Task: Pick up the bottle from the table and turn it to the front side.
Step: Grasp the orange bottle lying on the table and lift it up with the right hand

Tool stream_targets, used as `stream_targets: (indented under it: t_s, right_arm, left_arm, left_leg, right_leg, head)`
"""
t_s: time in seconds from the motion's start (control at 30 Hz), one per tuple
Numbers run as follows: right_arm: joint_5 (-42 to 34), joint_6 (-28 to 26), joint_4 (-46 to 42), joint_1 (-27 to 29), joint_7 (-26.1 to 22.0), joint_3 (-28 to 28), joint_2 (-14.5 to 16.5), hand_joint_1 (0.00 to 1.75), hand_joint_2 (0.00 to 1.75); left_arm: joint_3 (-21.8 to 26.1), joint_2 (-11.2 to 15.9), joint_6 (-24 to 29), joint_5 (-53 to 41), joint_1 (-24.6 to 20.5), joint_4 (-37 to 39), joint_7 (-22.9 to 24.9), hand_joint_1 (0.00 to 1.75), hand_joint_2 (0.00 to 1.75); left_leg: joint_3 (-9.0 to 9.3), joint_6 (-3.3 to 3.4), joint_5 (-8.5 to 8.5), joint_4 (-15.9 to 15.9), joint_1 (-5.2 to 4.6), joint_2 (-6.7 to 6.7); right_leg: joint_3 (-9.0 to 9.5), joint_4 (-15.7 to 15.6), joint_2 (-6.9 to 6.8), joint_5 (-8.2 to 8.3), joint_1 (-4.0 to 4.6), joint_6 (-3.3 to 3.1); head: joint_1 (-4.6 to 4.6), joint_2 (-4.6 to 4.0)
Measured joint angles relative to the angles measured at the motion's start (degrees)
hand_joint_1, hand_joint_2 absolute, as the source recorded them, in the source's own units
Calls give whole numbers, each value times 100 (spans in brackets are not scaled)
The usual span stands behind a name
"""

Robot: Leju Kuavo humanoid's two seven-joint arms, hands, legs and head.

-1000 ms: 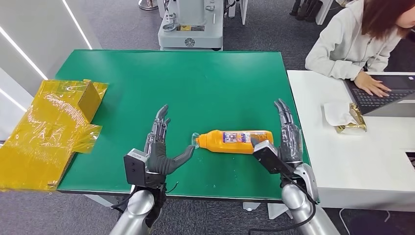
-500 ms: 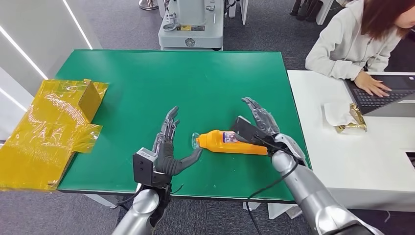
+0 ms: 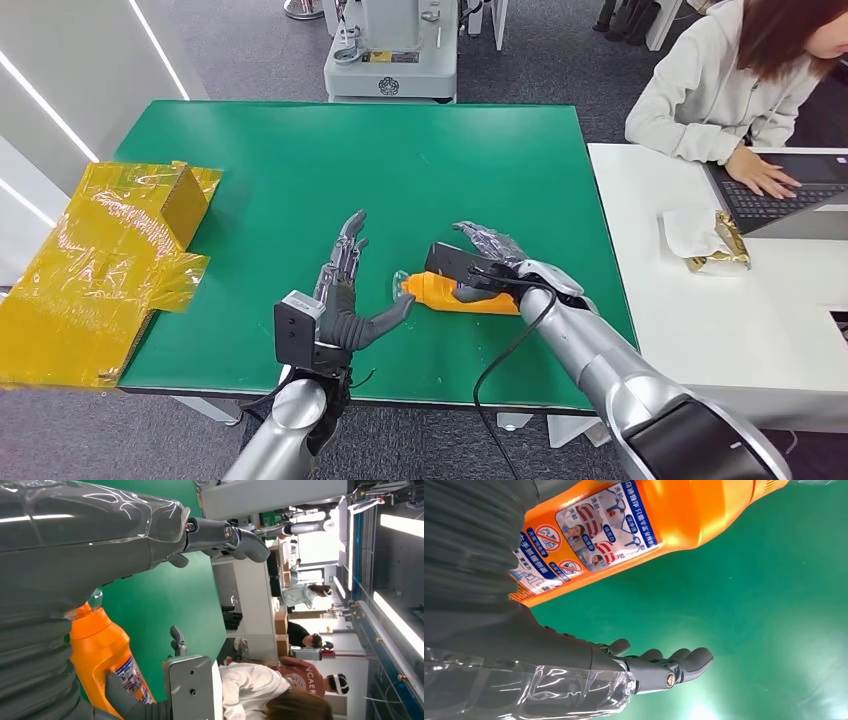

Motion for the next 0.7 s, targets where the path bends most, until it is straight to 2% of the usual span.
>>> stream_targets:
  t_s: [0.17, 0.47, 0.7]
  right_arm:
    - [23, 414, 117, -82, -4, 200, -15, 0, 175]
    - [-24, 643, 60, -79, -51, 443, -173, 0, 175]
    - [-233, 750, -626, 185, -125, 676, -707, 0, 175]
  left_arm:
    - [2, 36, -82, 84, 39, -4, 65, 0, 175]
    - [2, 120, -184, 130, 131, -30, 134, 0, 175]
    - [106, 195, -292, 221, 325, -153, 219, 0, 175]
  left_leg:
    - [2, 0, 0, 1, 0, 0]
    - [2, 0, 0, 1, 1, 0]
    - [0, 0, -1, 1, 0, -2]
  right_leg:
    - [0, 0, 0, 1, 0, 0]
    - [-1, 0, 1, 0, 0, 0]
    - [0, -2, -2, 0, 0, 0]
  head:
    - [-2, 0]
    - [-2, 0]
    - [0, 0]
